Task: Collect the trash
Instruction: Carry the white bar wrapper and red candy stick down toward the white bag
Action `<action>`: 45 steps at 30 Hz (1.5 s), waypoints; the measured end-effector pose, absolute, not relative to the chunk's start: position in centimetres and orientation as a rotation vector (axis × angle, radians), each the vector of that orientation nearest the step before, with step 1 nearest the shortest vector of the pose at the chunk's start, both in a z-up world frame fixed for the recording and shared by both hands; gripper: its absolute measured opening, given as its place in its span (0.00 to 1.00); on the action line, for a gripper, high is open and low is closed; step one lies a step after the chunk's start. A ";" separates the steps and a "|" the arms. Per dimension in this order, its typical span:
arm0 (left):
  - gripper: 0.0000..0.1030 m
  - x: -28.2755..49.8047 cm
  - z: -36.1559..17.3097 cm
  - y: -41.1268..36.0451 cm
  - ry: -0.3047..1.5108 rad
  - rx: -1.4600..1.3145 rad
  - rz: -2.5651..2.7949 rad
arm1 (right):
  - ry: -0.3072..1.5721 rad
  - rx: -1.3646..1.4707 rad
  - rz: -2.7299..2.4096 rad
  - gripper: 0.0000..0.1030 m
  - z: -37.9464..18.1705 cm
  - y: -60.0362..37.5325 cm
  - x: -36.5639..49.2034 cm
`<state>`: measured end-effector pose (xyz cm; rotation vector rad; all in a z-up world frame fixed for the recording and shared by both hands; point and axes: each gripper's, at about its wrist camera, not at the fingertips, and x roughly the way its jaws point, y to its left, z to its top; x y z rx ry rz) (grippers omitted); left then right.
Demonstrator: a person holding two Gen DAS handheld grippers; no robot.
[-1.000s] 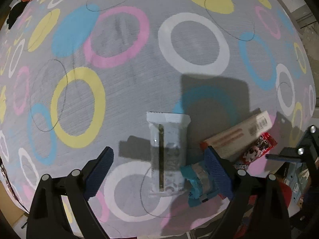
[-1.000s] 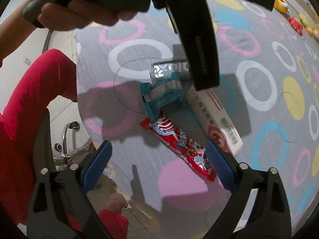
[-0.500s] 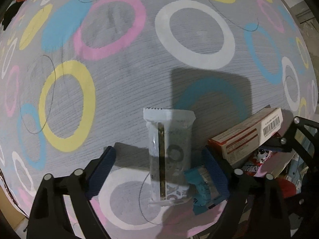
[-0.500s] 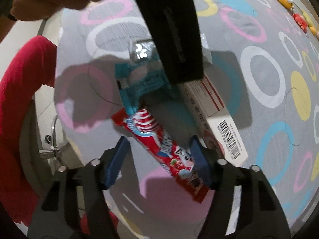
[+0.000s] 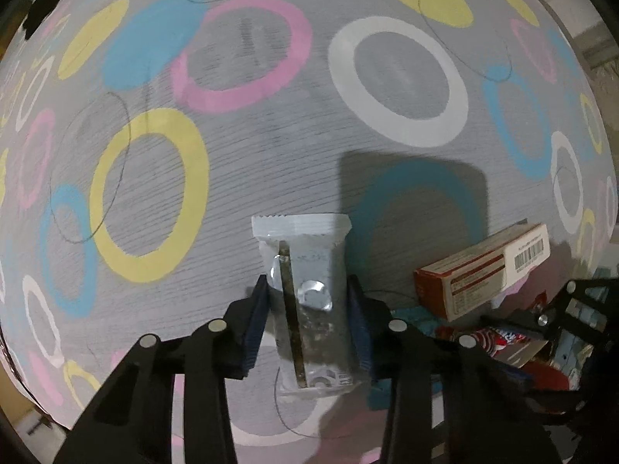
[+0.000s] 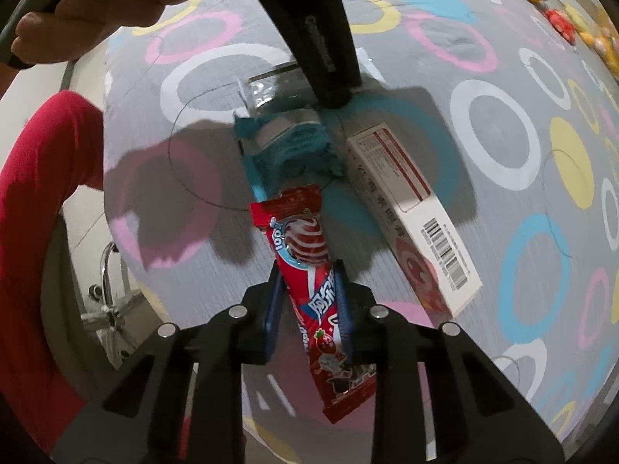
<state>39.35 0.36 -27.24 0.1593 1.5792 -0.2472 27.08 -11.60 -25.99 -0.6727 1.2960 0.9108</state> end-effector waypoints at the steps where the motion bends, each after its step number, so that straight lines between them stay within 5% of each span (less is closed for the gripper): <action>1: 0.37 39.3 -27.2 0.7 1.580 0.155 -0.244 | 1.304 -0.657 0.893 0.24 -26.0 -11.7 27.1; 19: 0.36 35.7 -21.8 7.3 1.497 0.105 -0.190 | 1.198 -0.438 0.516 0.24 -20.2 -14.4 22.8; 33: 0.36 25.0 -13.7 6.7 1.368 0.123 -0.246 | 1.055 -0.308 0.341 0.24 -11.7 -15.0 17.3; 45: 0.36 16.3 -11.7 4.9 1.326 0.113 -0.288 | 1.022 -0.281 0.334 0.24 -8.1 -13.8 11.1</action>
